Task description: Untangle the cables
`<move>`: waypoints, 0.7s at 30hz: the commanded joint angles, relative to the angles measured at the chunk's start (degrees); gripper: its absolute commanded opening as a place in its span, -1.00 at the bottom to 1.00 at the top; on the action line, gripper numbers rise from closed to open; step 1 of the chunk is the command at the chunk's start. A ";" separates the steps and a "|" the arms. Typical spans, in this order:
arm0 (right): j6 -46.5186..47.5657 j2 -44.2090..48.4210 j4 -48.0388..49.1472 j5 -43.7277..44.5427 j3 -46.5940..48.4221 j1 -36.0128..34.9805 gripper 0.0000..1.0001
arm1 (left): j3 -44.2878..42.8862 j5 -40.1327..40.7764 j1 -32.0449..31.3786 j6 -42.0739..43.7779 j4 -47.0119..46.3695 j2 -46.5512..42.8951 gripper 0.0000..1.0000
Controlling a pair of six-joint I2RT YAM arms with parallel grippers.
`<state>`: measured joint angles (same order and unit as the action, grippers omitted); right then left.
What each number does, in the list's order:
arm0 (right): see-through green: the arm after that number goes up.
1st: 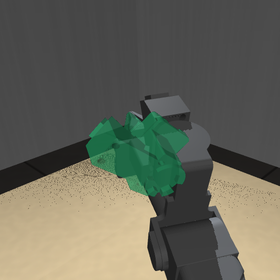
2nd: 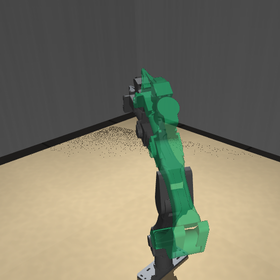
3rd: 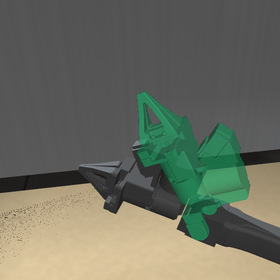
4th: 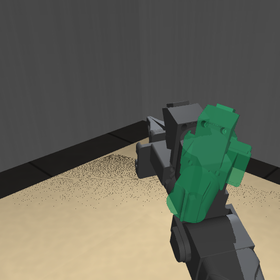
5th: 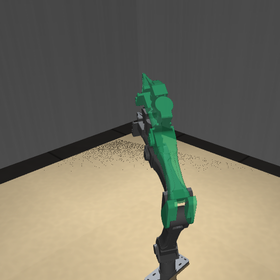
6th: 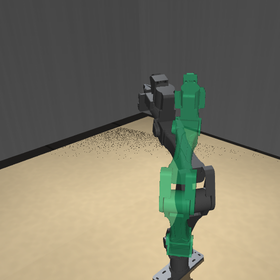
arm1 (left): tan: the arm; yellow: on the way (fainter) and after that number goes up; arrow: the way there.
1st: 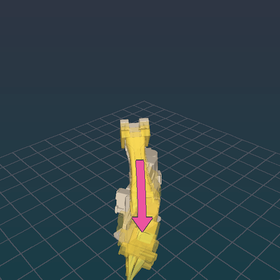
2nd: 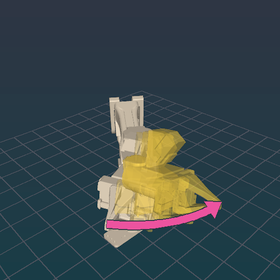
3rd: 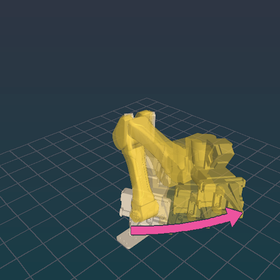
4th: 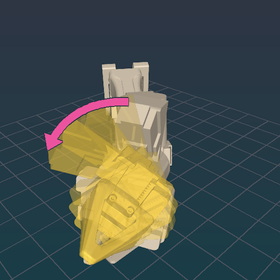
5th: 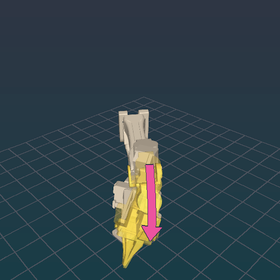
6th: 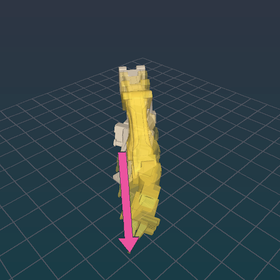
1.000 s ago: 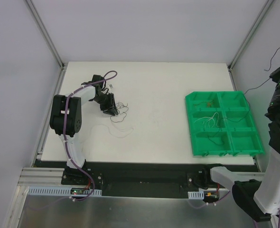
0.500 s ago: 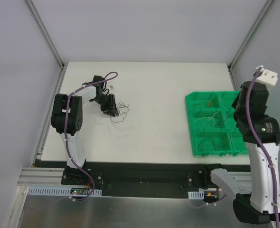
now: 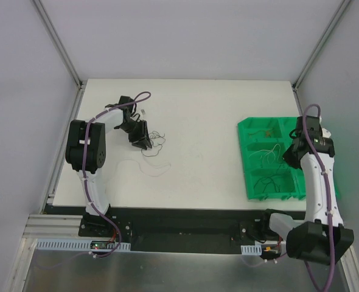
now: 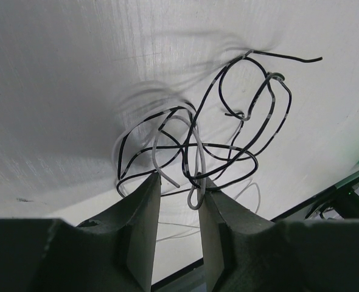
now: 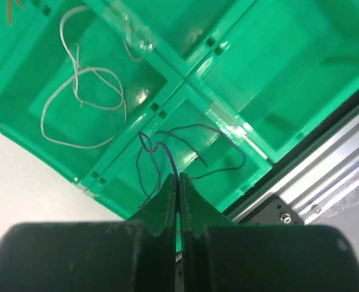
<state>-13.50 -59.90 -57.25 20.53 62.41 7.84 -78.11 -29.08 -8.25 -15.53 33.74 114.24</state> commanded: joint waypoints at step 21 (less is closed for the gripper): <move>4.35 -5.86 2.07 -12.54 -8.90 0.87 0.20 | 1.37 10.60 -3.62 1.47 4.41 -19.30 0.43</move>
<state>-12.43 -71.88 -52.27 7.16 48.64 9.30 -77.65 -24.97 -12.32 -14.04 36.62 104.38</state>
